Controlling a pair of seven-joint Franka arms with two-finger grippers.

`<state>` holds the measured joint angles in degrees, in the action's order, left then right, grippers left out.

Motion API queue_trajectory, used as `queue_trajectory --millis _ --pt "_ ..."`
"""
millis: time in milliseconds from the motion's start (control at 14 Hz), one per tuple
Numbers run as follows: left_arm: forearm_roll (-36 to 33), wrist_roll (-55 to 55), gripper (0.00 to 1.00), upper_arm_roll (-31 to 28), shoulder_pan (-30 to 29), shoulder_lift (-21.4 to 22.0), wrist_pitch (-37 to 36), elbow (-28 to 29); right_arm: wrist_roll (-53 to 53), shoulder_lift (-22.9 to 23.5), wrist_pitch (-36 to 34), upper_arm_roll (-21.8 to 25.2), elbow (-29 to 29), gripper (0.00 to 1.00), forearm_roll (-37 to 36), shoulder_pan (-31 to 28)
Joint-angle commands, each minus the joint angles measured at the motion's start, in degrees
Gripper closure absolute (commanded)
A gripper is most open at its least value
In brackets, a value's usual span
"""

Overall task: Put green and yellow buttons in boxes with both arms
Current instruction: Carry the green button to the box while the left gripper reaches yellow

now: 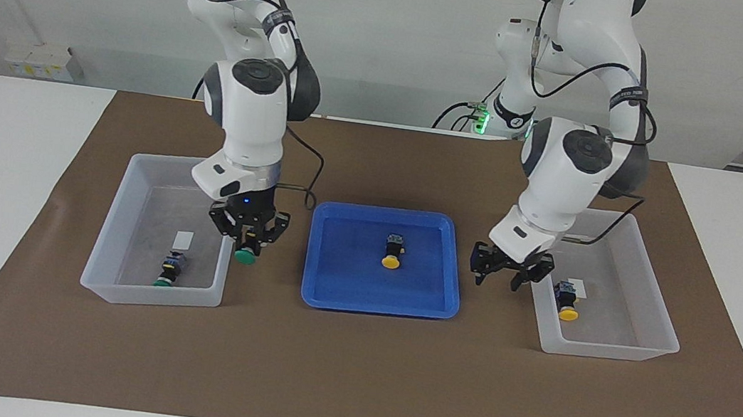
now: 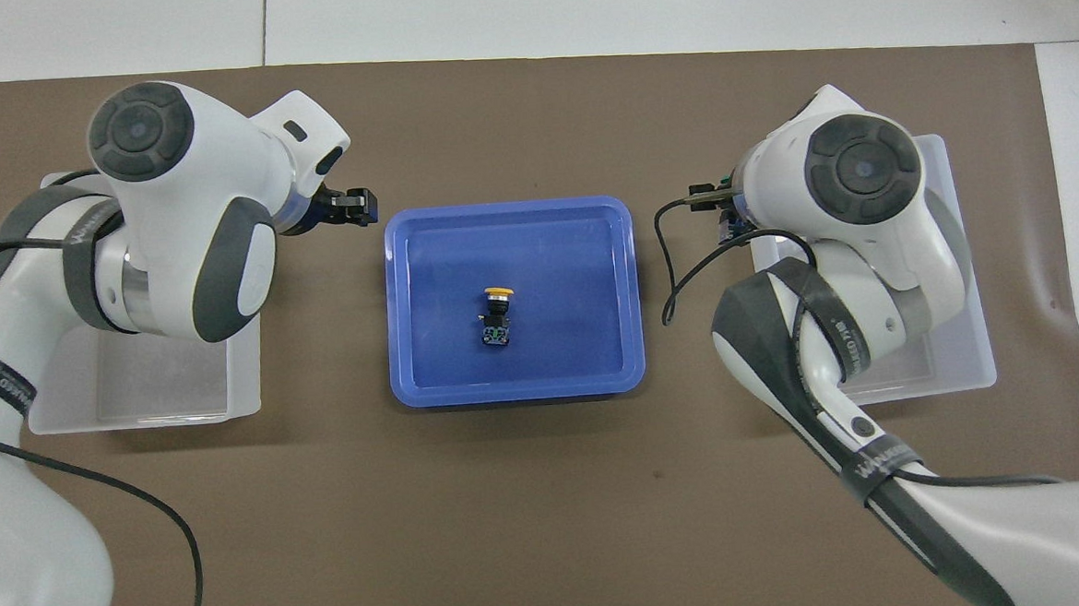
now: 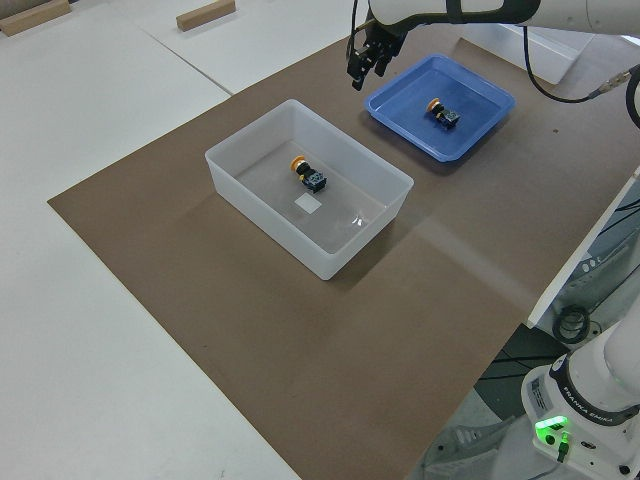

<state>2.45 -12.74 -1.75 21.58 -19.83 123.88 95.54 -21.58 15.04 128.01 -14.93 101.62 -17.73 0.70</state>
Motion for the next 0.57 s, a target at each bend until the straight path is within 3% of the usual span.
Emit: queue_trajectory --millis 0,215,502 --pt "0.98 -3.68 0.23 -0.97 4.24 0.06 5.21 3.68 9.42 -2.56 0.49 -0.8 4.37 1.0 1.65 -5.08" --pt "0.98 -9.22 0.22 -0.97 8.99 -1.26 12.24 7.45 18.82 -3.61 3.02 -0.8 8.41 1.0 2.52 -11.4" --pt "0.98 -10.64 0.22 -1.06 11.99 -1.7 13.84 9.05 23.95 -2.31 9.97 -0.71 11.5 1.0 4.81 -16.25"
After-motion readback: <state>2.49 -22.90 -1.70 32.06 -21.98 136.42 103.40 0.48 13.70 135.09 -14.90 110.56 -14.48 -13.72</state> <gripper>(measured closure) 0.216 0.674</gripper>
